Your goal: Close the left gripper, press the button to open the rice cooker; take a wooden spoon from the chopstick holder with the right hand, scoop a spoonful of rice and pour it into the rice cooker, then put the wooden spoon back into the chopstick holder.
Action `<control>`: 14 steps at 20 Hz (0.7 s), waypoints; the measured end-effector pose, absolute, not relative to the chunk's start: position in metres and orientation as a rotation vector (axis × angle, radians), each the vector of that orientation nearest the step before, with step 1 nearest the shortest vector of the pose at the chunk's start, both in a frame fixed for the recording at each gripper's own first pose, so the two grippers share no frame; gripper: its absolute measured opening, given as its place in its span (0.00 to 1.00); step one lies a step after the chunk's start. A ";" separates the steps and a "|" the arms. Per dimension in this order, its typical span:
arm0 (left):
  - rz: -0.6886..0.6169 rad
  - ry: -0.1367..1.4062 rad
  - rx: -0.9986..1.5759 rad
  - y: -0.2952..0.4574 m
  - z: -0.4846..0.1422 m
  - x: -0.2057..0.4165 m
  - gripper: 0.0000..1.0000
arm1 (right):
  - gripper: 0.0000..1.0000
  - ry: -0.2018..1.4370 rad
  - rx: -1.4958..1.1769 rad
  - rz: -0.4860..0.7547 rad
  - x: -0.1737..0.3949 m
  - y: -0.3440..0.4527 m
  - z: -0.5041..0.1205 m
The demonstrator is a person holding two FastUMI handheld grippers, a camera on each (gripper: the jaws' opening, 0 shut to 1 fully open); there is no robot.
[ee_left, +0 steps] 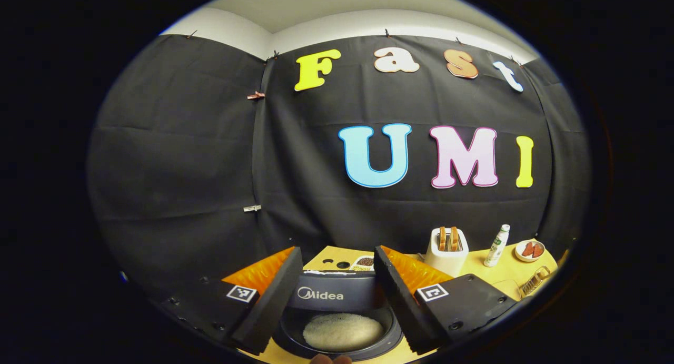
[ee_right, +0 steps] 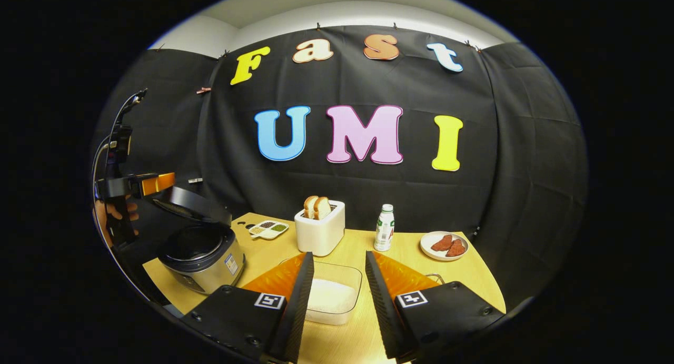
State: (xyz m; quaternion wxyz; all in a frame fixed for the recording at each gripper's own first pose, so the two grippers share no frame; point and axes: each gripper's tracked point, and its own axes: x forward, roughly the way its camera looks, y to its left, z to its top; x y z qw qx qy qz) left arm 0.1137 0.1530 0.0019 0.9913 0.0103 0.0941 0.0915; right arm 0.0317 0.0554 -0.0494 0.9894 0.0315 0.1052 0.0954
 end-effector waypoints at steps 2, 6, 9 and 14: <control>0.190 0.194 0.031 0.152 -0.004 0.108 0.95 | 0.62 0.217 0.061 0.192 0.031 0.055 -0.051; 0.205 0.205 0.023 0.151 -0.015 0.098 0.96 | 0.62 0.223 0.062 0.192 0.028 0.053 -0.053; 0.209 0.213 0.022 0.151 -0.022 0.093 0.95 | 0.62 0.228 0.062 0.195 0.027 0.054 -0.056; 0.219 0.224 0.022 0.151 -0.035 0.084 0.96 | 0.62 0.226 0.063 0.212 0.027 0.060 -0.056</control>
